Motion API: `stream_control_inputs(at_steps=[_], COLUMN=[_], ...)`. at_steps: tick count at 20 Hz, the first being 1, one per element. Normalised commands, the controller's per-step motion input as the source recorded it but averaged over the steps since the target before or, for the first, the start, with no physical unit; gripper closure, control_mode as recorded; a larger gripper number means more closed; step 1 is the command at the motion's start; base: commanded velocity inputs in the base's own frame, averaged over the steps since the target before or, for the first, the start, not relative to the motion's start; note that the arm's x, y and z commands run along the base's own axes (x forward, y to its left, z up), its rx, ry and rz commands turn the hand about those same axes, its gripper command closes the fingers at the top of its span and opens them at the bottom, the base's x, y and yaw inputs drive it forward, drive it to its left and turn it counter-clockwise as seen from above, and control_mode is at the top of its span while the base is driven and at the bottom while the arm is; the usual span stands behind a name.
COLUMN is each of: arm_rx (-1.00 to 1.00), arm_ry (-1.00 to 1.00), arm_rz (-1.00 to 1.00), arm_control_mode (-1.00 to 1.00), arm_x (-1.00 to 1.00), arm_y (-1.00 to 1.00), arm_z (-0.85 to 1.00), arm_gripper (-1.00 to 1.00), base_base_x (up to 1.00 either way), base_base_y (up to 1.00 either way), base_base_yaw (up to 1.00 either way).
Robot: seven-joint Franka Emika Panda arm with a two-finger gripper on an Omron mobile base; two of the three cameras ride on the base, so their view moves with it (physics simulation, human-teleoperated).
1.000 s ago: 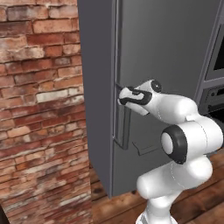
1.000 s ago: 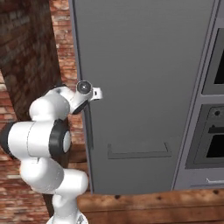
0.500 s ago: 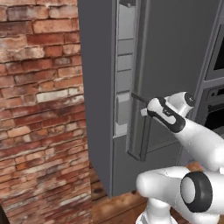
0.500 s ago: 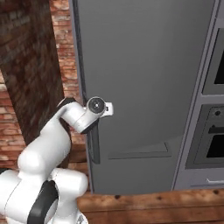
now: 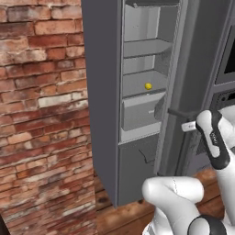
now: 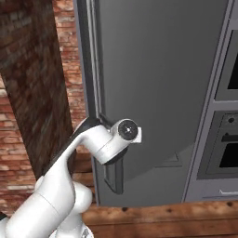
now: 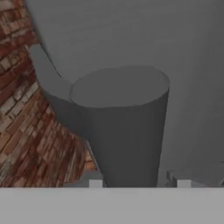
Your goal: Retrieve a lemon from the fridge and place it on the cutting board with the fish.
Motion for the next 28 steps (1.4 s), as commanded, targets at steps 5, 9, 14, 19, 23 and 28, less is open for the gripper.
stream_control_inputs(at_steps=[5,9,14,19,23,28], arm_rx=[0.02,0.05,-0.03,-0.24,-0.37,-0.44], arm_ry=[0.2,0.18,0.03,-0.05,0.01,0.16], arm_rz=[0.0,0.0,-0.02,-0.01,-0.02,-0.01], arm_control_mode=[-1.0,-1.0,-1.0,-1.0,-1.0,-1.0], arm_x=[-1.0,-0.48,-0.47,-0.68,-0.59,-0.04], arm_y=[-1.0,-0.91,-0.18,0.16,0.71,0.92], arm_z=[0.4,0.09,0.19,0.73,0.59,0.12], arm_gripper=[1.0,1.0,-1.0,-1.0,-1.0,-1.0], base_base_x=[0.0,0.0,0.0,0.0,0.0,0.0], base_base_y=[0.0,0.0,0.0,0.0,0.0,0.0], base_base_yaw=[0.0,0.0,0.0,0.0,0.0,0.0])
